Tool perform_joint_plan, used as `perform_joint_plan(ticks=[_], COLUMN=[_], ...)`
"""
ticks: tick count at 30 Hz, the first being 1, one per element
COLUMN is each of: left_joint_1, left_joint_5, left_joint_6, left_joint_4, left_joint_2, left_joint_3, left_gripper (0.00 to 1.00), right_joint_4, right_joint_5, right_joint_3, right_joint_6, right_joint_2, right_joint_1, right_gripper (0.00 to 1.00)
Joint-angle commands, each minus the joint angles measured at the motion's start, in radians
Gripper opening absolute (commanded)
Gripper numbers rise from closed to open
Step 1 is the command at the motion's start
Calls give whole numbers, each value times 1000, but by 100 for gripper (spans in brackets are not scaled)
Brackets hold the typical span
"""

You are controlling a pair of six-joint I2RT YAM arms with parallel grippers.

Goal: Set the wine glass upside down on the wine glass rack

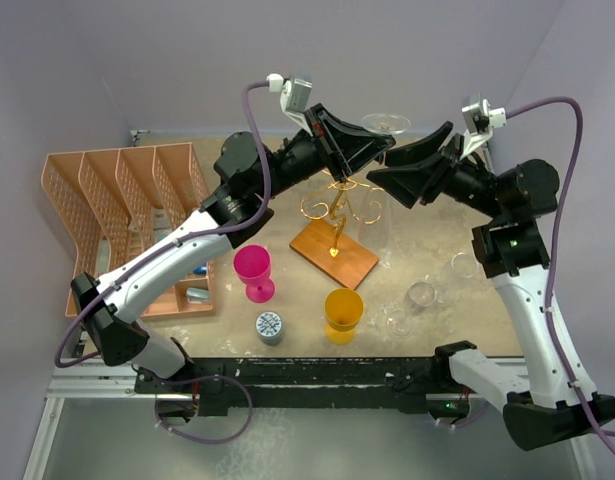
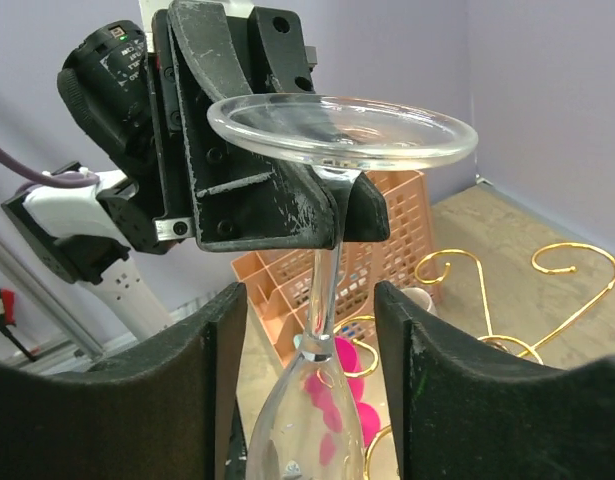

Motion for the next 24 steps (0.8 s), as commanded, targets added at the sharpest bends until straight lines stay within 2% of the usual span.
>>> perform_joint_plan(ticks=[1, 13, 14, 16, 21, 24], left_joint_1=[-9, -11, -11, -11, -11, -12], left_joint_5=[32, 20, 19, 9, -27, -37], left_joint_6=[7, -13, -12, -9, 4, 18], left_joint_4=[103, 147, 146, 139, 69, 19], left_joint_2=[-11, -39, -41, -50, -78, -106], left_joint_3=[30, 0, -1, -7, -14, -24], left_gripper=[0, 0, 0, 2, 34, 45], right_joint_4=[90, 28, 25, 7, -79, -144], right_joint_5=[6, 96, 106, 142, 257, 322], right_joint_3=[-13, -48, -51, -53, -53, -61], right_joint_6=[46, 11, 8, -8, -89, -149], right_joint_2=[-1, -50, -56, -72, -127, -162], right_joint_1=[18, 18, 18, 18, 18, 18], right_gripper=[52, 8, 3, 0, 0, 0])
